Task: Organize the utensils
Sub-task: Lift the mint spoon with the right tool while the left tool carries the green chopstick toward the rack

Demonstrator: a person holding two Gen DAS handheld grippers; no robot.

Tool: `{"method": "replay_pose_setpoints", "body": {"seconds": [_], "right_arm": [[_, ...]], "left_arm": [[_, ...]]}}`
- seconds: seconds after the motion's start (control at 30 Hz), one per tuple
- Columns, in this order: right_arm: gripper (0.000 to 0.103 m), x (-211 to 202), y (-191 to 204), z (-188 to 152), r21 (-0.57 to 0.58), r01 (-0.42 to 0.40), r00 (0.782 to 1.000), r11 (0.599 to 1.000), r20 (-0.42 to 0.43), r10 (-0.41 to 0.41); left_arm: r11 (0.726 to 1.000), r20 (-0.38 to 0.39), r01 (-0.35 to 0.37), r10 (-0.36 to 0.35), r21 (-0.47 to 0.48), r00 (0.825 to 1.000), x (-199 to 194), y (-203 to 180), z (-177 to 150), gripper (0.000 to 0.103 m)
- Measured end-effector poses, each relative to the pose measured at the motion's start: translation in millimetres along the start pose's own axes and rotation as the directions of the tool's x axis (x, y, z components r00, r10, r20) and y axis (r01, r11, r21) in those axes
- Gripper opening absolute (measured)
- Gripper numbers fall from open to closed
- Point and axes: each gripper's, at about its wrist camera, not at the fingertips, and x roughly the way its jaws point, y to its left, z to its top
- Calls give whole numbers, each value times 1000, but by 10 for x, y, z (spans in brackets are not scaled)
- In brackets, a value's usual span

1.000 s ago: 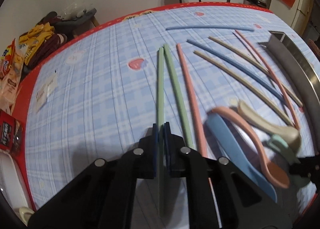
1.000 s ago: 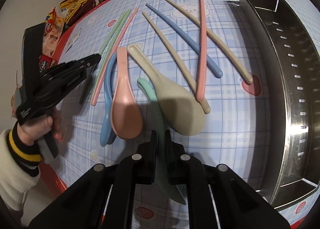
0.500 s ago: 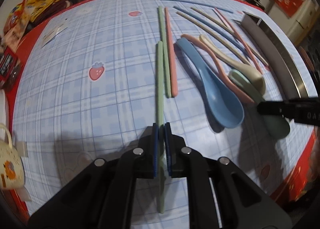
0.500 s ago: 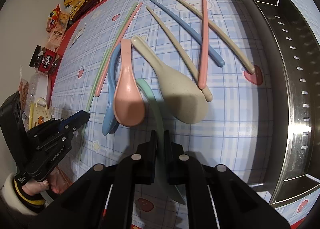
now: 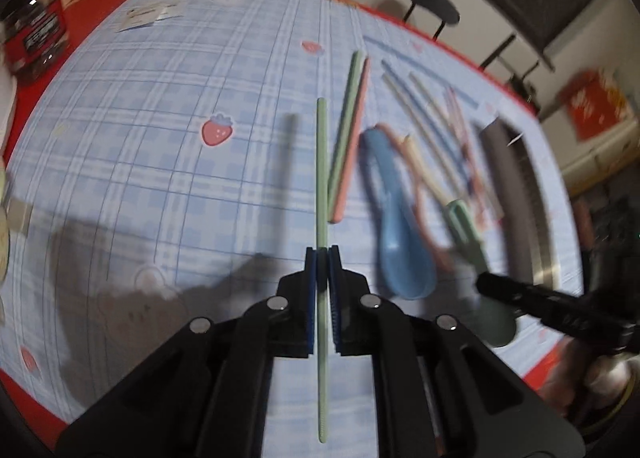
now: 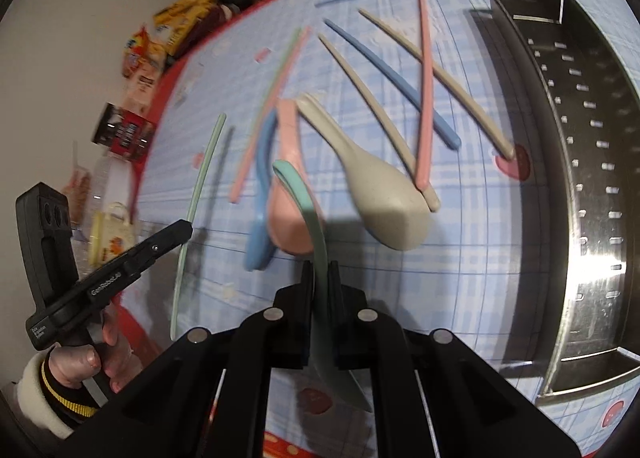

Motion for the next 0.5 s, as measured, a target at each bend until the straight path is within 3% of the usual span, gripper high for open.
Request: {"method": "replay_pose_setpoints", "body": {"seconds": [0.27, 0.5], "right_arm": [[7, -532, -286, 91, 61, -26, 995, 998, 99, 20], [7, -1034, -1030, 256, 203, 93, 977, 975, 168, -128]], "left_arm": [[995, 57, 93, -91, -40, 994, -292, -495, 64, 10], [963, 2, 267, -267, 22, 964, 145, -1525, 252, 10]]}}
